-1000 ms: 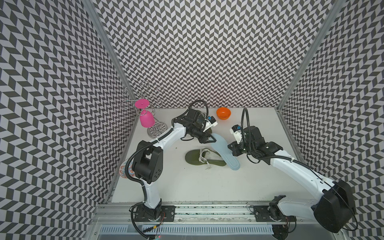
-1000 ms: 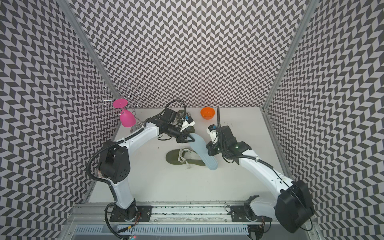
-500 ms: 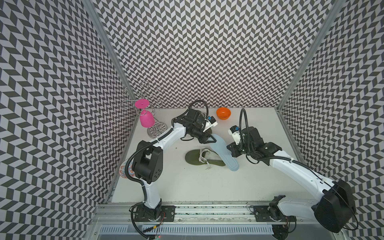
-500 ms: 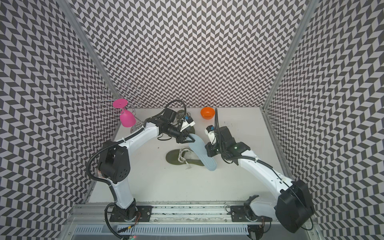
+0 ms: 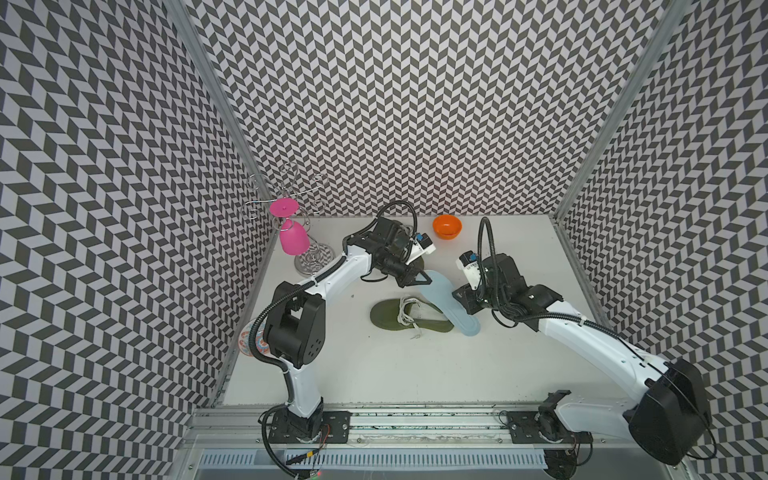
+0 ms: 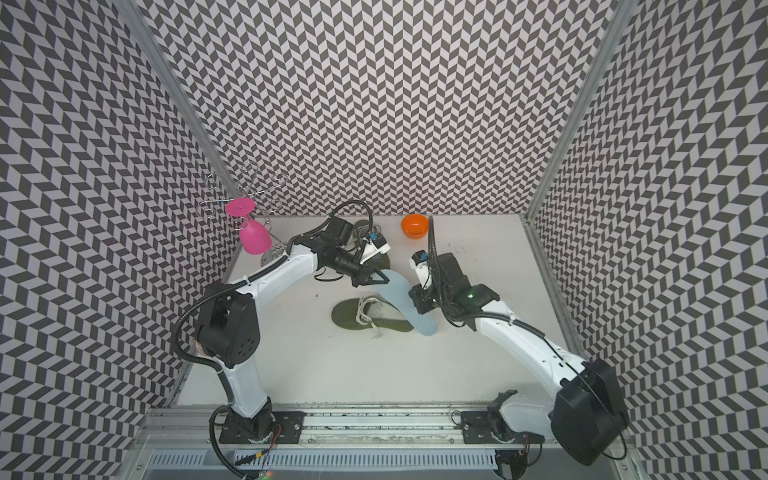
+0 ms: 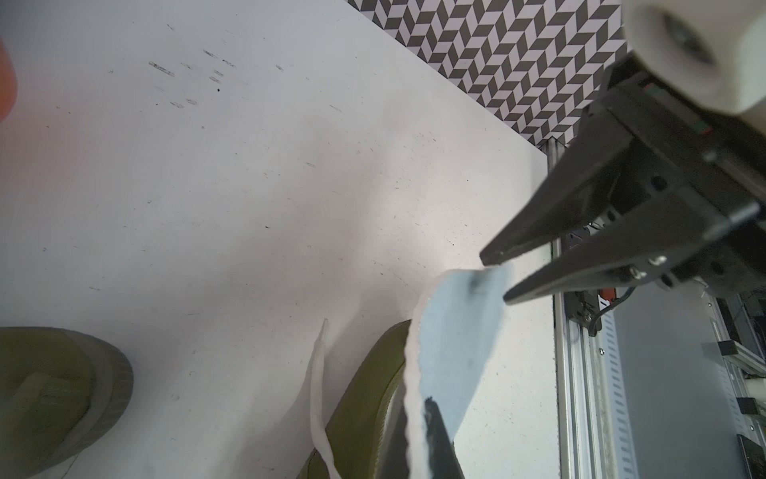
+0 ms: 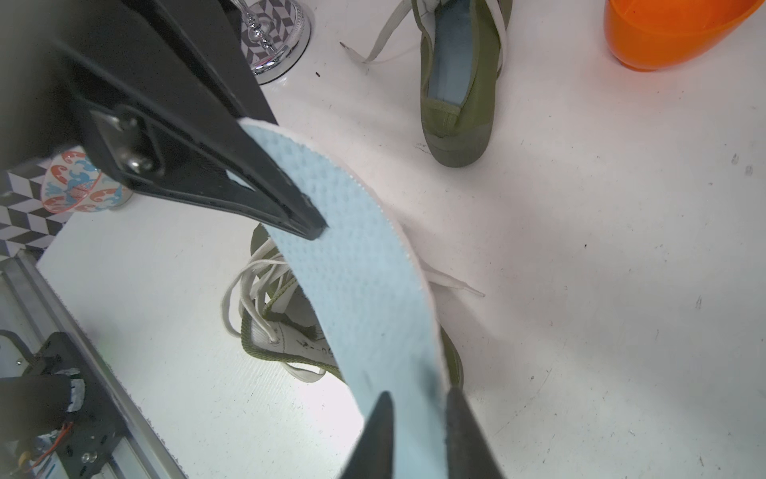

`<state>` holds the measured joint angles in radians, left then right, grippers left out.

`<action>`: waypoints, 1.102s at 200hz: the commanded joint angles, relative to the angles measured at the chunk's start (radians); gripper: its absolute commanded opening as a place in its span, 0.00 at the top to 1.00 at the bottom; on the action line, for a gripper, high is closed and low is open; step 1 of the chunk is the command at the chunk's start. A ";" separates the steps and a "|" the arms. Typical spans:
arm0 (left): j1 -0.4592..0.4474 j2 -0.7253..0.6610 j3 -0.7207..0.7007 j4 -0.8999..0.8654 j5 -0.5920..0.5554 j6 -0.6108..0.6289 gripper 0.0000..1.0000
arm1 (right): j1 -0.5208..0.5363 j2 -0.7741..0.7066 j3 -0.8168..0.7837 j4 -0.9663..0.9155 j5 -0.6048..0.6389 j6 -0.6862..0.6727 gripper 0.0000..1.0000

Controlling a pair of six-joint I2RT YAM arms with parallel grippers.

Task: Insert the insole into the shoe
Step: Pick up the insole from the center of the board.

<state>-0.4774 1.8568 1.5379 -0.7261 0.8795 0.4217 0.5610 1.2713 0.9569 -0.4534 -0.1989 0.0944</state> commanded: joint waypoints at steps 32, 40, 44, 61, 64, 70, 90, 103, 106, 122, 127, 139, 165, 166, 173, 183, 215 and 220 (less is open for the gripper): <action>-0.023 -0.070 0.030 -0.081 0.026 0.089 1.00 | 0.007 0.013 0.031 0.118 -0.083 -0.007 0.28; -0.026 -0.070 0.031 -0.088 0.027 0.097 1.00 | 0.005 0.011 0.028 0.123 -0.059 -0.011 0.27; -0.029 -0.072 0.032 -0.092 0.025 0.100 1.00 | 0.006 0.009 0.028 0.126 -0.048 -0.010 0.27; -0.036 -0.072 0.037 -0.107 0.027 0.116 1.00 | 0.005 0.006 0.016 0.154 -0.048 -0.032 0.25; -0.038 -0.072 0.039 -0.108 0.030 0.118 1.00 | 0.005 0.005 0.013 0.160 -0.054 -0.038 0.25; -0.038 -0.070 0.041 -0.108 0.038 0.118 1.00 | 0.006 0.008 0.004 0.175 -0.070 -0.045 0.25; -0.036 -0.070 0.050 -0.091 0.043 0.100 1.00 | 0.006 0.022 -0.014 0.200 -0.142 -0.075 0.26; -0.025 -0.068 0.051 -0.059 0.048 0.062 1.00 | 0.007 0.034 -0.012 0.184 -0.178 -0.076 0.26; -0.022 -0.067 0.053 -0.054 0.054 0.058 1.00 | 0.007 0.037 -0.012 0.180 -0.181 -0.076 0.27; -0.016 -0.064 0.059 -0.056 0.077 0.055 1.00 | 0.009 0.039 -0.021 0.164 -0.175 -0.081 0.27; -0.017 -0.064 0.057 -0.053 0.071 0.053 1.00 | 0.011 0.036 -0.026 0.165 -0.171 -0.081 0.27; -0.014 -0.063 0.049 -0.035 0.058 0.019 1.00 | 0.018 0.023 -0.042 0.175 -0.174 -0.083 0.28; 0.005 -0.052 0.029 0.015 0.057 -0.082 1.00 | 0.051 -0.003 -0.085 0.202 -0.106 -0.084 0.29; 0.006 -0.051 0.027 0.019 0.058 -0.088 1.00 | 0.052 -0.004 -0.087 0.204 -0.100 -0.085 0.29; 0.013 -0.052 0.017 0.047 0.067 -0.134 1.00 | 0.068 -0.007 -0.102 0.210 -0.055 -0.082 0.29; 0.018 -0.054 0.007 0.078 0.079 -0.193 1.00 | 0.090 -0.011 -0.125 0.222 0.014 -0.082 0.29; 0.019 -0.051 -0.005 0.114 0.054 -0.331 1.00 | 0.151 -0.016 -0.178 0.294 0.220 -0.067 0.27; 0.019 -0.051 -0.005 0.109 0.048 -0.342 1.00 | 0.157 -0.017 -0.182 0.309 0.249 -0.065 0.27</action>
<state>-0.4637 1.8069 1.5391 -0.6815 0.9134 0.2066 0.6846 1.2793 0.8043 -0.2401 -0.1345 0.0265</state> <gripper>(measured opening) 0.065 0.726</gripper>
